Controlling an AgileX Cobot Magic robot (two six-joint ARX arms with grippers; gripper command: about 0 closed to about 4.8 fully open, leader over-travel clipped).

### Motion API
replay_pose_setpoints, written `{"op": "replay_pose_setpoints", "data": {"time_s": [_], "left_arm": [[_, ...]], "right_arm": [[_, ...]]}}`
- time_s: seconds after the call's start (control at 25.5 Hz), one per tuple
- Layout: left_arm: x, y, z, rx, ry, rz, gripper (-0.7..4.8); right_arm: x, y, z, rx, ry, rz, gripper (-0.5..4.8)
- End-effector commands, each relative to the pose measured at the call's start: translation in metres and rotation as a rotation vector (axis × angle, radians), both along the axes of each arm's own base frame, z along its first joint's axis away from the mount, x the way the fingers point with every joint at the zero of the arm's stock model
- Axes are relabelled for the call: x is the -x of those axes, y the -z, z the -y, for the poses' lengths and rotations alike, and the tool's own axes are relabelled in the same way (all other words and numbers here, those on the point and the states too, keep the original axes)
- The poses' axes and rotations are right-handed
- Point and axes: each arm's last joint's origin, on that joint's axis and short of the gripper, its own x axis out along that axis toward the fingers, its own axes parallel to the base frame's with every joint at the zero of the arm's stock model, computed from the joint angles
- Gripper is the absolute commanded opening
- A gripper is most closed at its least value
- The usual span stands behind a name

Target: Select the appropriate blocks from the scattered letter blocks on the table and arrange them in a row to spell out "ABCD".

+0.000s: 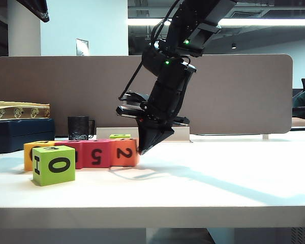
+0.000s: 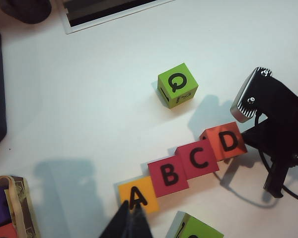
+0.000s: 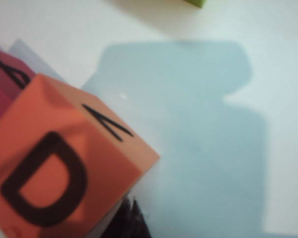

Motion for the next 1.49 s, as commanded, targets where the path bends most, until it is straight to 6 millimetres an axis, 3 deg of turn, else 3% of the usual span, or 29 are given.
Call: {"op": "replay_pose_setpoints", "data": {"time_s": [0.04,0.47,0.86,1.1,1.18,1.49], "left_arm": [[0.001,-0.003,0.000,0.008,0.001,0.012,-0.06],[0.000,-0.002,-0.003,-0.054,-0.065,0.023,-0.06],[-0.028,0.029,-0.010,-0.095,-0.144,-0.102,-0.06],[-0.044,0.071,-0.009,-0.049,-0.159,-0.132,-0.06],[-0.045,0.098,-0.010,-0.025,-0.135,-0.189,-0.06],[-0.035,0.145,-0.012,-0.045,-0.124,-0.327,-0.06]], "right_arm": [[0.001,-0.005,-0.007,-0.046,-0.028,0.022,-0.02],[0.001,-0.008,-0.003,0.025,0.018,0.046,-0.02],[0.004,-0.084,-0.002,0.074,-0.026,0.036,-0.01],[0.017,-0.139,0.002,-0.010,-0.069,0.120,-0.02],[0.027,-0.163,0.009,-0.039,-0.068,0.164,-0.02],[0.057,-0.210,0.024,-0.091,-0.077,0.243,-0.02]]}}
